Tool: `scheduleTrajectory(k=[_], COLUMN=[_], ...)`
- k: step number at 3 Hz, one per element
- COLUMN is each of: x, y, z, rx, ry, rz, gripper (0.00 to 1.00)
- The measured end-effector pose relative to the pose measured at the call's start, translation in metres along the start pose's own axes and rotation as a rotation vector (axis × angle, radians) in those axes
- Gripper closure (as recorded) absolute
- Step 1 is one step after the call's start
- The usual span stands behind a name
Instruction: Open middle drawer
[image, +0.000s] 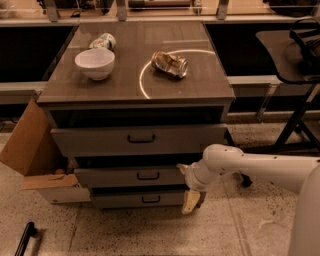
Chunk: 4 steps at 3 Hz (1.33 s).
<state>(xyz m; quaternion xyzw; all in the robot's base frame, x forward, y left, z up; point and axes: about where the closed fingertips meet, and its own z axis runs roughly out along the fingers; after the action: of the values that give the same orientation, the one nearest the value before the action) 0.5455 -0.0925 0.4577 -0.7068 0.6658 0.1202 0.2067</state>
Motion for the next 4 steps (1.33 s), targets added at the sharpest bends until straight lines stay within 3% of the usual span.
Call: scheduleTrajectory(k=[2,4], x=[0.01,0.017], y=[-0.026,-0.041], z=[0.015,0.038], rx=[0.004,-0.021], ry=[-0.002,0.035], rz=[-0.074,-0.11], gripper=[0.0,0.0])
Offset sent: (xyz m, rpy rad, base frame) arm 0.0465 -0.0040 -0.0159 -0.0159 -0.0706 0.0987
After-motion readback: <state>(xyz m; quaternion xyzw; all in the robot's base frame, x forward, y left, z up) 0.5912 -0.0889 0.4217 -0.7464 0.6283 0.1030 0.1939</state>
